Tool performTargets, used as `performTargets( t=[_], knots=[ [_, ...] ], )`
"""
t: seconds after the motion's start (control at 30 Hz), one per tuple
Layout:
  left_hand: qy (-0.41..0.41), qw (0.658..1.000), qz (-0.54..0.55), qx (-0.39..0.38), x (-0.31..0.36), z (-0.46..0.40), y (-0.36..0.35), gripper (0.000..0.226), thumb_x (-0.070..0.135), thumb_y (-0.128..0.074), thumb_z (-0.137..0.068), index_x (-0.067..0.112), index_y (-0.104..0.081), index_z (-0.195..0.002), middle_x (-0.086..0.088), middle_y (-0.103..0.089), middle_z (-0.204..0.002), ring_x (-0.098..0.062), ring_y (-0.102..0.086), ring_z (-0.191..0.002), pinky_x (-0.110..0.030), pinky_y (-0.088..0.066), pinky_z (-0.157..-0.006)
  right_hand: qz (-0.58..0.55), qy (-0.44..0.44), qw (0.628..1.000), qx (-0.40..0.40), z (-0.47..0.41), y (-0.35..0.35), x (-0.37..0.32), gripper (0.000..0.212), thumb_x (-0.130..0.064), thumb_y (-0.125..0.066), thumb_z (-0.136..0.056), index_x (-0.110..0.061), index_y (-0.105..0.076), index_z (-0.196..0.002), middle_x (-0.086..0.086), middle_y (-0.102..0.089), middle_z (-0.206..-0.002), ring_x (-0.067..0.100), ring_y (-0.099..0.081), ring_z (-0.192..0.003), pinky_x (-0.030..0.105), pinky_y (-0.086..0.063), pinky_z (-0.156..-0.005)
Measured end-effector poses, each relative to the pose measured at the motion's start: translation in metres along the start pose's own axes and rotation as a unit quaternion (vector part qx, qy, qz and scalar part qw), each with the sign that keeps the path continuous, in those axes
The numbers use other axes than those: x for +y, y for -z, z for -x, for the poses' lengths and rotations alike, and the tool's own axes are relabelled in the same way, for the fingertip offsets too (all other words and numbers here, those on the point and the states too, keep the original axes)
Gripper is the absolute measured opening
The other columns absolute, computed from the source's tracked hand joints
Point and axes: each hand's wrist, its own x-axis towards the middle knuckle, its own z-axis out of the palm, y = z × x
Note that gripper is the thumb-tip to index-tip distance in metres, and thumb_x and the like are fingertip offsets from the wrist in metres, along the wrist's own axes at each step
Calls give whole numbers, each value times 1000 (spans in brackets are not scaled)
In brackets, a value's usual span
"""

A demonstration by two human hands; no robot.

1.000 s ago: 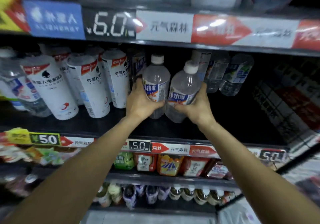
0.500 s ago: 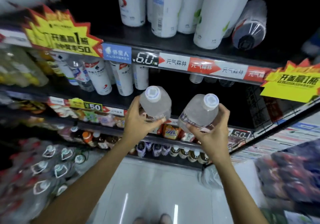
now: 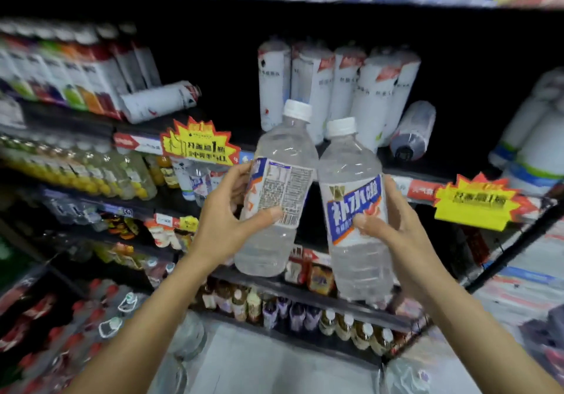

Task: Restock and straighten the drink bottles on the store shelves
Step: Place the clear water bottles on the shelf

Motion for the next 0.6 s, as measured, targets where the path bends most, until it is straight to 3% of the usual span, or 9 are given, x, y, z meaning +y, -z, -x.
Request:
performTargets(
  t=[0.17,0.3,0.4,0.5,0.6],
  knots=[
    [-50,997,47,47,32,-52,30,57,45,-69,-65,32,-49,-116,22,-64,-108,1,-61,-104,-15,-47,-84,-63,51,997,-16,-54,-19,-50,61,-43,-86,-45,-33,-67,-101,-4,-73,-97,10,-69,-81,19,-52,-66],
    [-115,988,63,81,56,-111,63,60,43,-71,-58,28,-47,-111,8,-60,-109,5,-60,-95,-12,-46,-80,-81,124,989,16,-108,-52,-96,41,-24,-73,-63,-22,-61,-102,-7,-72,-86,6,-67,-73,18,-51,-63],
    [-156,978,79,114,77,-158,87,64,44,-73,-55,24,-48,-110,5,-61,-106,-2,-61,-95,-26,-51,-87,-85,156,983,37,-148,-75,-134,28,-27,-66,-73,-20,-62,-99,-4,-72,-87,11,-68,-77,24,-52,-68],
    [-203,968,87,122,105,-210,114,62,47,-73,-58,25,-47,-110,10,-62,-105,-7,-62,-98,-40,-51,-94,-108,203,971,60,-189,-96,-178,43,-31,-69,-73,-13,-61,-110,6,-71,-98,21,-68,-87,36,-55,-78],
    [-256,956,40,139,135,-255,128,72,55,-71,-60,22,-43,-118,13,-60,-106,0,-61,-98,-27,-51,-90,-85,271,951,126,-223,-109,-220,57,-37,-75,-66,-9,-58,-113,-1,-72,-88,14,-69,-81,29,-53,-71]
  ],
)
